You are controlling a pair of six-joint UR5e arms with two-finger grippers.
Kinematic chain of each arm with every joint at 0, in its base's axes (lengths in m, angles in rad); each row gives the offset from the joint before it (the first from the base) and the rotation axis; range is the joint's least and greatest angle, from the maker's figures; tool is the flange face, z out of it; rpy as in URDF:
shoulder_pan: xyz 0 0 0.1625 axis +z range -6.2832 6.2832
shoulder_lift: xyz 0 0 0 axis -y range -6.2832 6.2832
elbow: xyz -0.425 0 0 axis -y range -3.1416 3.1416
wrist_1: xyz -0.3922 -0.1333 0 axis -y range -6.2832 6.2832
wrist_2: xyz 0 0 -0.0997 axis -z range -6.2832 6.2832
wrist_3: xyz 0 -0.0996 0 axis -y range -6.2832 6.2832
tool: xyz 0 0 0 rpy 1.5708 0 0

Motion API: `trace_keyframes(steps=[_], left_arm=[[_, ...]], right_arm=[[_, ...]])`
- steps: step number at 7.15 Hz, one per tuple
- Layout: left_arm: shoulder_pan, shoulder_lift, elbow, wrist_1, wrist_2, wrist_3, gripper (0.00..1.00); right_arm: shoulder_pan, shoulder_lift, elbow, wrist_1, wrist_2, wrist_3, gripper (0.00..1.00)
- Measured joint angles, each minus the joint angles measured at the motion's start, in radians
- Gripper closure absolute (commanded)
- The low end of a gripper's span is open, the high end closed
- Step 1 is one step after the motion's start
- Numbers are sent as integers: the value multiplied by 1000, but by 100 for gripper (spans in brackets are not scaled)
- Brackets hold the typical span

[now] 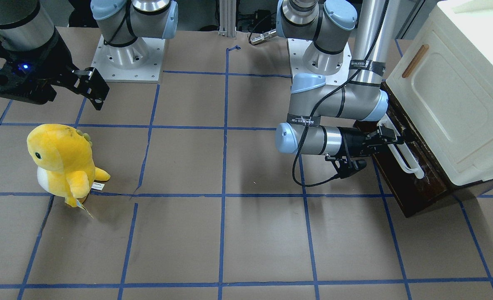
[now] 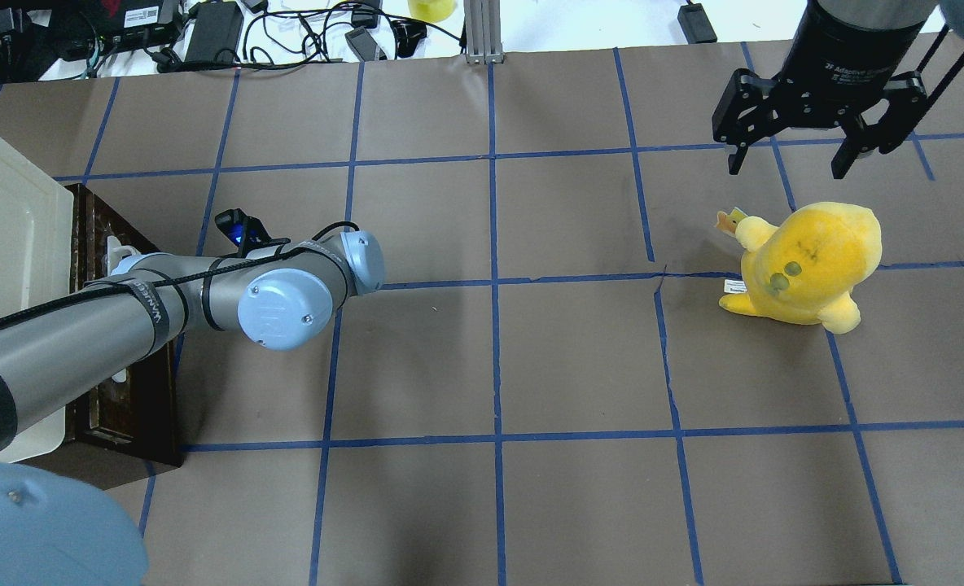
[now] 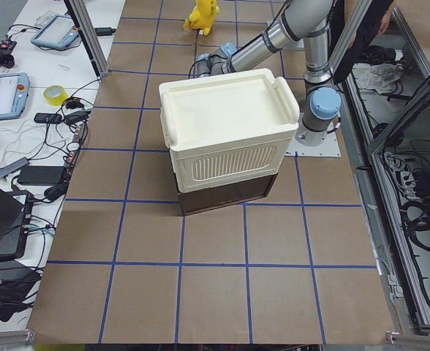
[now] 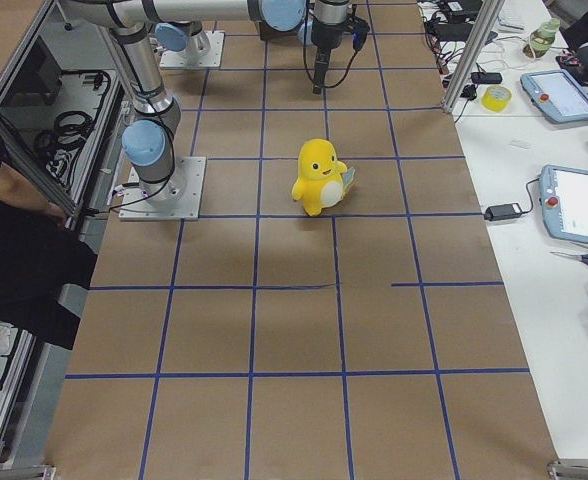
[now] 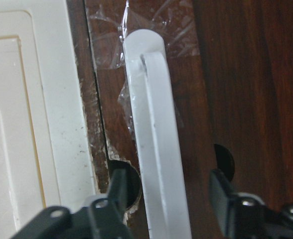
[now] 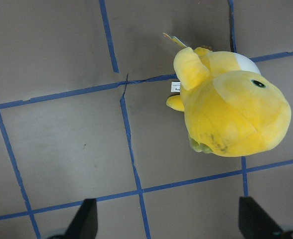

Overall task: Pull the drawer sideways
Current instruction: 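Pull the grasped handle with the left gripper, sliding the drawer outward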

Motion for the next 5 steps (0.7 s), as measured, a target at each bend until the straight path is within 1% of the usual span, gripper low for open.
trace_keyframes(steps=[1, 2, 4, 5], left_arm=[[1, -2, 3, 0, -1, -1, 70], [2, -2, 4, 0, -2, -1, 90], [2, -3, 5, 1, -9, -2, 92], [2, -4, 5, 1, -12, -2, 99]], right_arm=[[0, 0, 0, 0, 0, 0, 0], [1, 0, 0, 0, 0, 0, 0], [1, 0, 0, 0, 0, 0, 0], [1, 0, 0, 0, 0, 0, 0]])
